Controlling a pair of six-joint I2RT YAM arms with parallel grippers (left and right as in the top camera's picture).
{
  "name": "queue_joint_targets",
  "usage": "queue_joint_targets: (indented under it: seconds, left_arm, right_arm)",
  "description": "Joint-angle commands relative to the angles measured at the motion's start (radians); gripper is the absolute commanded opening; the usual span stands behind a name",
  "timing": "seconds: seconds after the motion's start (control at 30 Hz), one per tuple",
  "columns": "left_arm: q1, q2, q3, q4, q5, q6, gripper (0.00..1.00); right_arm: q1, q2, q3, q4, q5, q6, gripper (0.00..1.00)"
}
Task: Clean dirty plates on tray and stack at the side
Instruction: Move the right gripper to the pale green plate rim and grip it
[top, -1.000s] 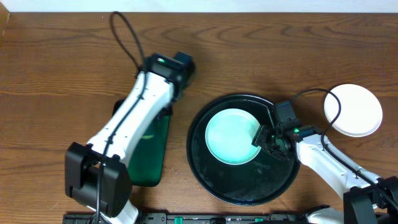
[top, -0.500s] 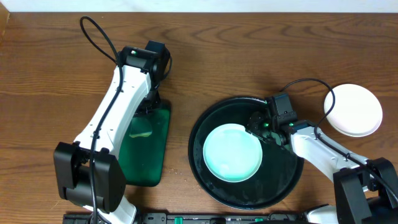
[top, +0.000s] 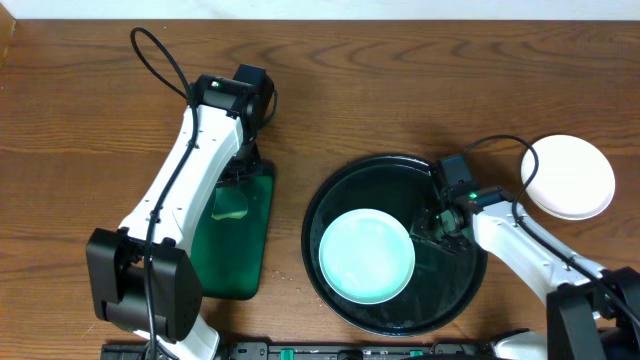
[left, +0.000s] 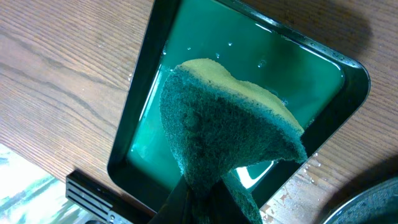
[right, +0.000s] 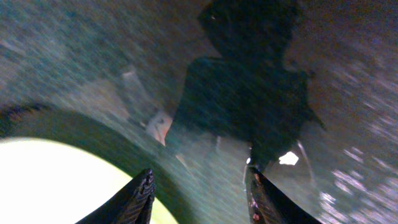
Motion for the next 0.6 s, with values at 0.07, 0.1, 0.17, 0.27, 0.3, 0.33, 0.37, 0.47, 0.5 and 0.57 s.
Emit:
queue_joint_targets:
  seconds: [0.07,0.1,0.17,0.27,0.3,0.33,0.37,0.47,0.5,0.57]
  left_arm:
    - [0.004,-0.011,0.015,0.009,0.034,0.026,0.07]
    - [0.004,-0.011,0.015,0.012,0.040,0.030,0.07]
    - [0.004,-0.011,0.015,0.018,0.046,0.033,0.07]
    - [0.004,-0.011,0.015,0.023,0.047,0.033,0.07]
    - [0.004,-0.011,0.015,0.023,0.047,0.033,0.07]
    - [0.004,-0.011,0.015,0.023,0.047,0.033,0.07]
    - [0.004,-0.011,0.015,0.023,0.047,0.033,0.07]
    - [0.004,-0.011,0.015,0.023,0.047,0.034,0.07]
    - [0.004,-0.011,0.015,0.023,0.047,0.034,0.07]
    - [0.004,-0.011,0.015,0.023,0.047,0.034,0.07]
  right_arm:
    - [0.012,-0.061,0.041,-0.012,0.026,-0.110,0.45]
    - [0.019,-0.067,0.041,-0.003,0.014,-0.143,0.45]
    - [0.032,-0.075,0.048,0.004,-0.007,-0.206,0.45]
    - [0.047,-0.085,0.070,-0.008,-0.009,-0.236,0.46]
    - [0.054,-0.087,0.079,-0.019,-0.024,-0.240,0.46]
    - [0.059,-0.087,0.082,-0.026,-0.041,-0.239,0.46]
    - [0.065,-0.087,0.081,-0.035,-0.072,-0.228,0.46]
    - [0.092,-0.084,0.069,-0.075,-0.109,-0.185,0.47]
    - [0.103,-0.084,0.061,-0.082,-0.109,-0.169,0.48]
    - [0.132,-0.084,0.043,-0.071,-0.128,-0.158,0.48]
